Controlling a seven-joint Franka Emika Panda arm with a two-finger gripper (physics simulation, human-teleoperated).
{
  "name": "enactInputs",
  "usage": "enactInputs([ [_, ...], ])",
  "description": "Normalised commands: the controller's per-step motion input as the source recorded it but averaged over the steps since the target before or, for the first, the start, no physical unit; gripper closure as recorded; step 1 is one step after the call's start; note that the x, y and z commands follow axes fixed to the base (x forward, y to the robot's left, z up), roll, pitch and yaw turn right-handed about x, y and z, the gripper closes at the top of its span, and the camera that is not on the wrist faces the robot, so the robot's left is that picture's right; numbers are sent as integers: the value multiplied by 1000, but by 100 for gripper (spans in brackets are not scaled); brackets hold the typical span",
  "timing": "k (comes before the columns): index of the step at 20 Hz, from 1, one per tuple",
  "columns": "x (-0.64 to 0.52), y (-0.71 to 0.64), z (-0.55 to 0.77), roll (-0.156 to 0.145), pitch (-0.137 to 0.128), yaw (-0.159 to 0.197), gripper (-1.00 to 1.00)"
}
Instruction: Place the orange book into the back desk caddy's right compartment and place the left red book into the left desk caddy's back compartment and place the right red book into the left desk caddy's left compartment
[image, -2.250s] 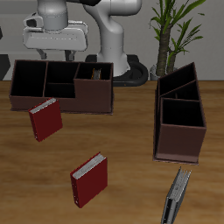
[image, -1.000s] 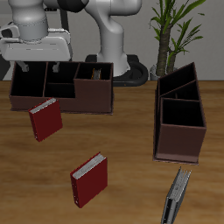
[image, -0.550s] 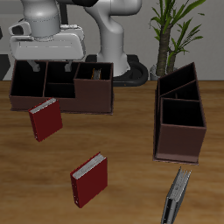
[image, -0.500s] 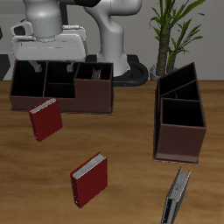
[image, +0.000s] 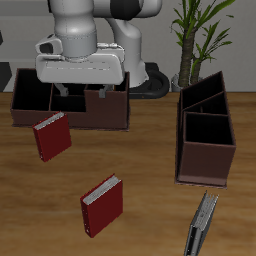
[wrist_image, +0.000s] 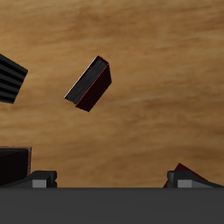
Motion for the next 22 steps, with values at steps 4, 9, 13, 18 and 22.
enactInputs([
  [4, 378, 366, -68, -57, -12, -35, -100],
  [9, 417, 185, -55, -27, 18, -25, -100],
  [13, 593, 134, -154, -34, 12, -30, -100],
  [18, 395, -43, -107, -12, 1, -39, -100],
  [22, 434, 29, -283, -23, 11, 20, -100],
])
